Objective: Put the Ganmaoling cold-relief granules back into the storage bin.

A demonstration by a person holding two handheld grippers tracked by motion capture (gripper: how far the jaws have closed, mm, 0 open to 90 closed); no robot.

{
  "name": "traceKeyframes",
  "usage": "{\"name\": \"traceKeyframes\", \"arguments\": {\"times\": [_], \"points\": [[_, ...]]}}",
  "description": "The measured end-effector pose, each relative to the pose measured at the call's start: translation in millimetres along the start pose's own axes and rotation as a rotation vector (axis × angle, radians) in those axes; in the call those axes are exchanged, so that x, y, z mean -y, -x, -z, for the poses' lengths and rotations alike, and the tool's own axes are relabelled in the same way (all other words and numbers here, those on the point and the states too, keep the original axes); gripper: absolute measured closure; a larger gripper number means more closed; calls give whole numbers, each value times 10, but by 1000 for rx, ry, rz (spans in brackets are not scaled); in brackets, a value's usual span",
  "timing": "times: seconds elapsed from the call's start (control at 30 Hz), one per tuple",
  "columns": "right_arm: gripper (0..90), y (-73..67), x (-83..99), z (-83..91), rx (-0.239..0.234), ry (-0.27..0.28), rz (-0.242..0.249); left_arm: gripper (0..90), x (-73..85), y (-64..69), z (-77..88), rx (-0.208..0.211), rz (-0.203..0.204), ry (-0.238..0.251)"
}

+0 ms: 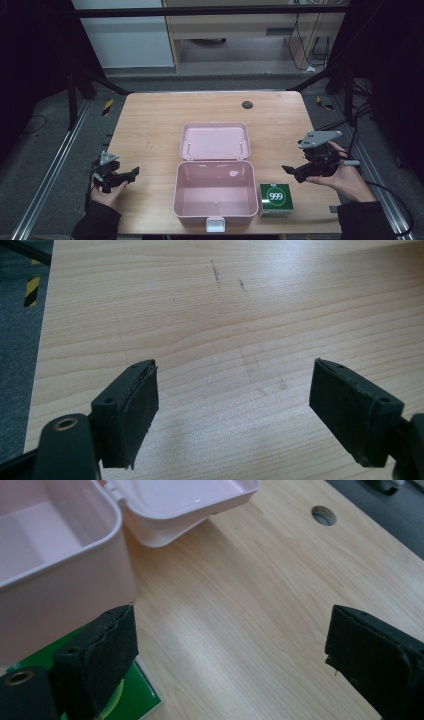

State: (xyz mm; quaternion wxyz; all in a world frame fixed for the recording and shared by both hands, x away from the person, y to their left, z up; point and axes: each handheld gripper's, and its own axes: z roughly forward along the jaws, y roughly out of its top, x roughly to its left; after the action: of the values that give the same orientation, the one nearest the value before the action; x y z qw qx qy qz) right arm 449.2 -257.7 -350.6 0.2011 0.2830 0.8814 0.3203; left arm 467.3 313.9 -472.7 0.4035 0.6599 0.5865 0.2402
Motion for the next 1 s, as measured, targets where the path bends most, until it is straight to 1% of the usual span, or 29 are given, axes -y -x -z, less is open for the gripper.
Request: {"name": "traceKeyframes", "arguments": {"times": [0.07,0.13,0.3,0.4,0.43,0.47,0.57,0.6,0.67,0.8,0.83,0.9,1.0], "points": [[69,-12,-7,-5,-8,-9,8,188,2,1,-3,0,-1,-2],[70,-39,-20,-22,-31,-32,48,188,2,3,-4,1,-1,-2],[70,-101,-30,-57,-78,-74,112,188,2,4,-3,2,-2,-2],[69,-145,-33,-80,-107,-101,147,188,2,5,-3,3,-4,-4],[69,-145,-33,-80,-107,-101,147,188,2,5,-3,3,-4,-4],[67,-169,-32,-93,-132,-113,169,188,3,7,-4,5,-6,-7],[65,-202,-28,-113,-155,-132,195,188,2,10,-4,6,-6,-4],[65,-202,-28,-113,-155,-132,195,188,2,10,-4,6,-6,-4],[61,-243,-20,-134,-177,-151,214,189,3,12,-4,5,-7,-4],[59,-290,-6,-155,-204,-173,231,189,3,14,-2,5,-6,-1],[59,-290,-6,-155,-204,-173,231,189,3,14,-2,5,-6,-1],[61,-337,11,-180,-225,-202,243,188,2,12,-2,4,-7,-1],[61,-378,22,-213,-235,-233,260,188,3,13,-2,4,-7,-2]]}}
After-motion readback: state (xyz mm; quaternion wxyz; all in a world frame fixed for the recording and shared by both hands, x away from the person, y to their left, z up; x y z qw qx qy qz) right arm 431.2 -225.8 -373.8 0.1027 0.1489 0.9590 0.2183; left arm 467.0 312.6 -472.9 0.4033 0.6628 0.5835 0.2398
